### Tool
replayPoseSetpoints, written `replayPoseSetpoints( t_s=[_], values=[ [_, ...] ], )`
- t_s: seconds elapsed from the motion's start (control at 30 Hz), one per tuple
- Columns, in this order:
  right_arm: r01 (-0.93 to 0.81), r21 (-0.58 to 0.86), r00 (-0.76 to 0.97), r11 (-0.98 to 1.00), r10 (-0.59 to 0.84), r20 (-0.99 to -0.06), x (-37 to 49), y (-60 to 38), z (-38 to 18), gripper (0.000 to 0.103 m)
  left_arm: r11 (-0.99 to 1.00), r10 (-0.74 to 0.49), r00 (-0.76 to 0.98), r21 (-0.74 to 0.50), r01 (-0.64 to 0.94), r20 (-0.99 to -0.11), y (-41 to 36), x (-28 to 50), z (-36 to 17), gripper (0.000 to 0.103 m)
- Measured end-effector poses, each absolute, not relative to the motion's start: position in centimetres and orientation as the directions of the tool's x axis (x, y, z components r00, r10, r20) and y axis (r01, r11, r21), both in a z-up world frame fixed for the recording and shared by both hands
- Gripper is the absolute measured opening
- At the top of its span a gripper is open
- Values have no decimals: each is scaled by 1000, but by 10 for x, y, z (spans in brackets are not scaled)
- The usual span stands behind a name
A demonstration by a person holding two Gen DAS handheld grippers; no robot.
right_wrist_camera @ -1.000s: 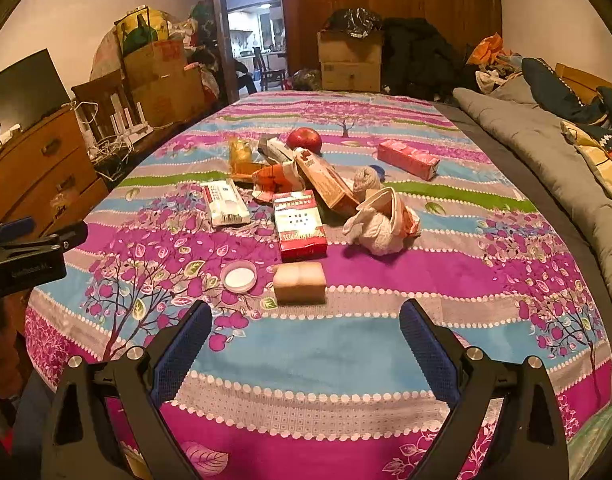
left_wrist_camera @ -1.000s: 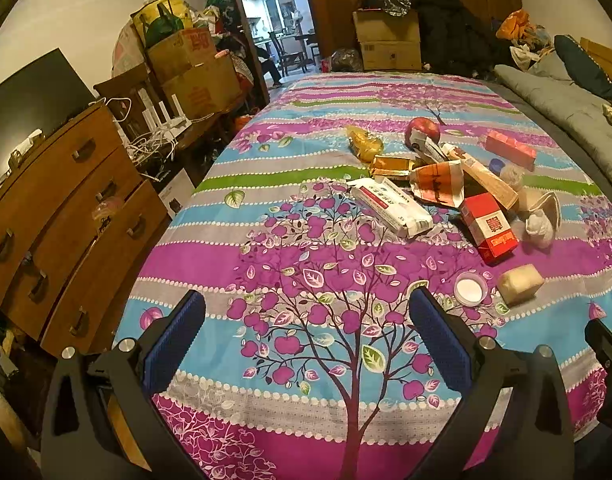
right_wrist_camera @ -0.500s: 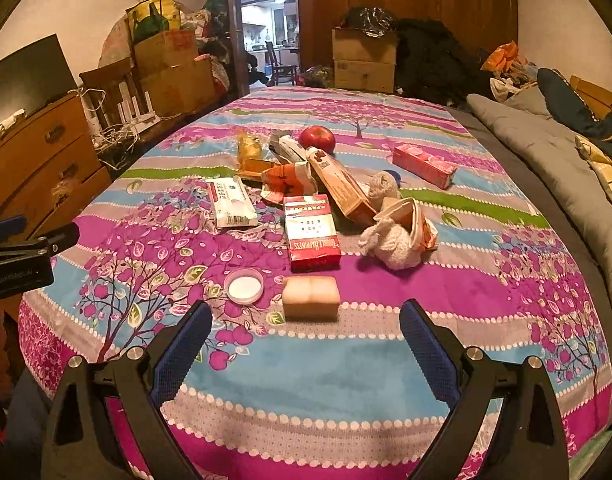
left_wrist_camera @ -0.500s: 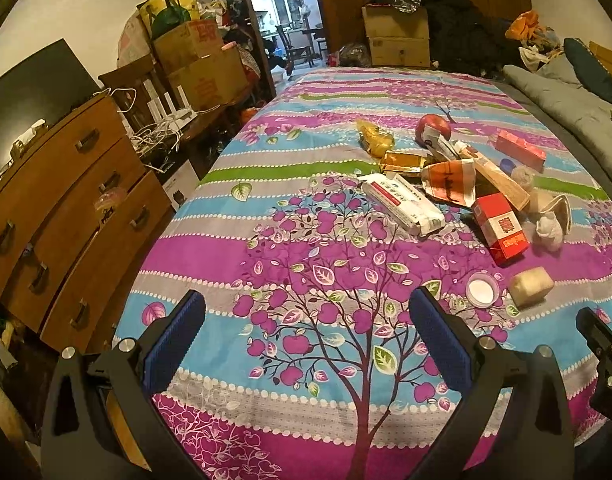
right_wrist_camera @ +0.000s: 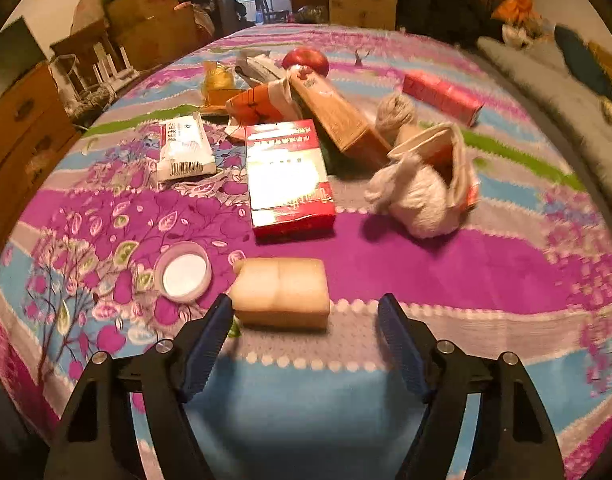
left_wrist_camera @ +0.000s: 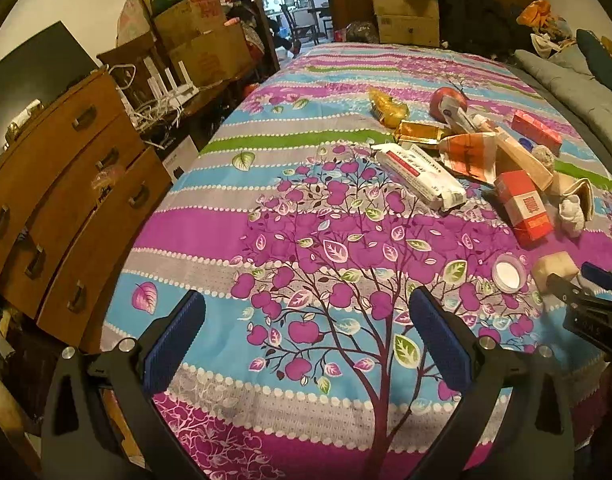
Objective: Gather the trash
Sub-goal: 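Grasp the cream sponge with the right gripper while the left gripper approaches the white tube box, then grasp the white tube box with the left gripper and lift it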
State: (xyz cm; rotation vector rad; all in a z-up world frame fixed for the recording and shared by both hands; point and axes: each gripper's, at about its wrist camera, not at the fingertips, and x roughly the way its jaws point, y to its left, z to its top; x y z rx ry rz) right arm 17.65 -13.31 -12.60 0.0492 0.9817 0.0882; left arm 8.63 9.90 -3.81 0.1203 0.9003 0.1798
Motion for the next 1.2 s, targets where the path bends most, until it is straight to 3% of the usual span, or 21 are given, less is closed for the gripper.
replayPoseSetpoints(
  t_s=[0.07,0.1,0.13,0.4,0.73,0.97,1.2],
  values=[
    [-62,101,550,993,118,-827,182,-132,-130,66,980,198,591,165,-110,-782,102,93,-43,98],
    [-74,117,541,990,139,-830,184,-131,-132,53,981,193,584,158,-111,-788,102,96,-45,98],
    [-84,146,527,986,169,-833,186,-130,-134,51,983,185,575,149,-110,-797,102,99,-47,98],
    [-50,245,564,968,229,-793,170,-143,-133,48,989,145,561,110,-95,-815,86,128,-53,98],
    [-22,390,613,921,321,-722,118,-164,-105,48,974,-57,503,-160,-164,-863,39,253,-72,98],
    [-30,428,604,903,358,-712,107,-171,-102,48,966,31,390,-74,-249,-920,35,304,-127,98],
    [3,434,593,901,348,-726,116,-178,-117,48,965,31,433,-85,-247,-901,32,297,-126,98]
  ],
)
